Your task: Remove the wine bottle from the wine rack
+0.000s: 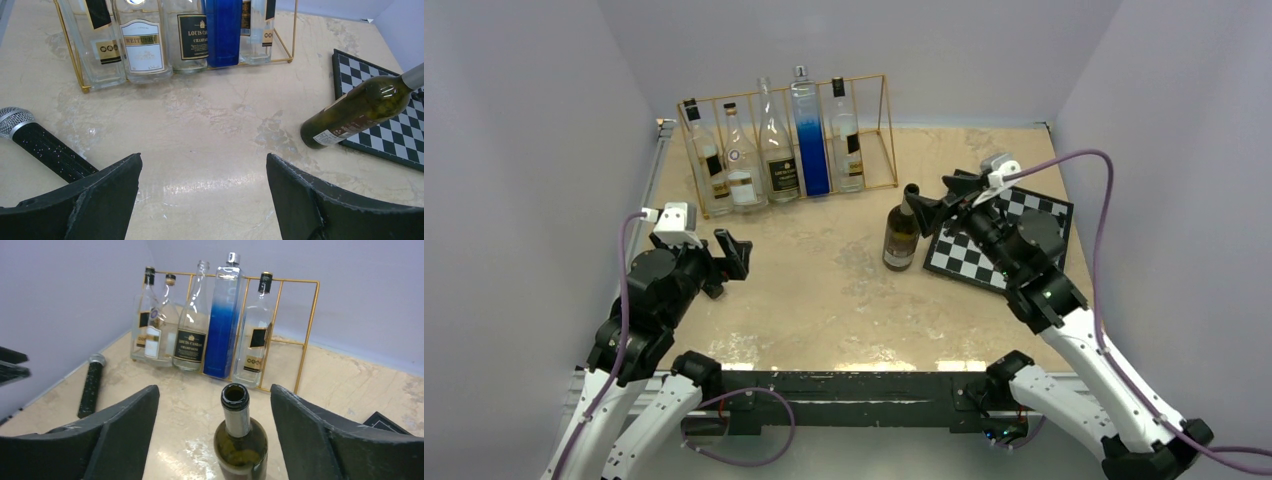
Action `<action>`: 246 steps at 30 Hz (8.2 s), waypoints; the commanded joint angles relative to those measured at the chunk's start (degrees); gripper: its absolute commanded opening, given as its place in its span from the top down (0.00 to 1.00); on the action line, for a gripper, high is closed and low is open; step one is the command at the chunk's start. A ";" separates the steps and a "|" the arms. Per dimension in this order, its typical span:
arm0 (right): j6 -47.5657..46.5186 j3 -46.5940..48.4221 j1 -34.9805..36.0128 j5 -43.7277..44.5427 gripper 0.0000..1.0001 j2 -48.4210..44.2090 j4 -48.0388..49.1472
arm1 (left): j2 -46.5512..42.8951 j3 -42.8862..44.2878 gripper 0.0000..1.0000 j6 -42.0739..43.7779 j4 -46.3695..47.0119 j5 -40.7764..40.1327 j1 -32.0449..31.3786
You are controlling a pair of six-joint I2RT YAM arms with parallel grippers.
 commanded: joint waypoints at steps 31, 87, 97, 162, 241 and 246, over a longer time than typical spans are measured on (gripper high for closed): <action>17.71 -3.06 0.25 -3.14 0.02 -25.42 -25.06 | 70.77 60.11 0.24 0.64 2.13 -3.59 25.90; 15.16 -2.06 0.28 -1.25 0.03 -19.88 -18.35 | 65.55 47.87 1.00 15.33 26.61 -3.03 25.05; 13.39 -1.14 0.30 0.06 0.03 -21.23 -20.66 | 52.17 35.97 1.00 14.39 26.86 -0.90 24.33; 10.30 -4.03 0.25 1.66 0.01 -26.27 -21.77 | 22.63 6.16 0.69 5.13 11.10 -0.34 13.21; 13.43 11.60 0.28 0.24 0.03 -13.30 -29.41 | 96.14 77.64 0.34 11.30 3.85 11.02 22.26; 13.82 11.67 0.28 0.15 0.03 -12.42 -28.66 | 98.11 77.41 0.39 11.56 5.78 12.54 22.26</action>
